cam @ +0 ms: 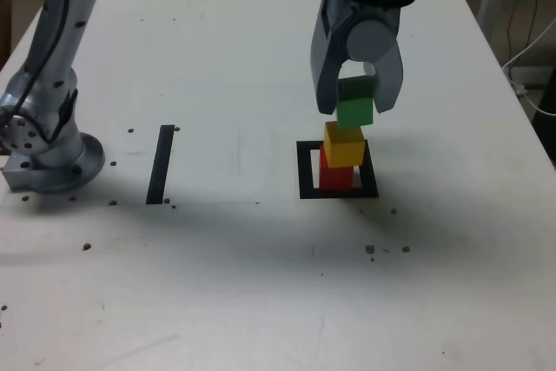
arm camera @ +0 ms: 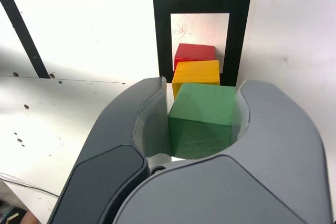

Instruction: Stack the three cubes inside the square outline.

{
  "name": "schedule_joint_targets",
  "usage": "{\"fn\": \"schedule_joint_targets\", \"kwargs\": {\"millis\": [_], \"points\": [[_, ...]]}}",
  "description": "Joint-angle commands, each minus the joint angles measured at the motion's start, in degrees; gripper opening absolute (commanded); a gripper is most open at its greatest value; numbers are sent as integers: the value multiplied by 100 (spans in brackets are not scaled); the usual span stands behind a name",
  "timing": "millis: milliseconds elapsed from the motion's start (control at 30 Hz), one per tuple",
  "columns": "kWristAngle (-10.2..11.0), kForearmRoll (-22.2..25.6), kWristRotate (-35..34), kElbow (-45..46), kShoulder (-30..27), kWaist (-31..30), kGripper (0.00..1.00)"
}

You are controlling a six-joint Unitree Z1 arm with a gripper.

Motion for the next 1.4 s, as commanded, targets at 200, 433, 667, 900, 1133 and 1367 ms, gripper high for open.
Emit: {"fn": "schedule_joint_targets", "kwargs": {"millis": [200, 433, 667, 900, 1133, 1367], "points": [[-25, 179, -4, 49, 85, -3, 22], [-28, 178, 30, 116, 72, -44, 79], [-51, 178, 30, 203, 46, -65, 88], [-71, 178, 30, 309, -52, -65, 88], [241, 177, -100, 592, -638, -90, 99], [520, 143, -217, 1419, -1565, -84, 99]]}}
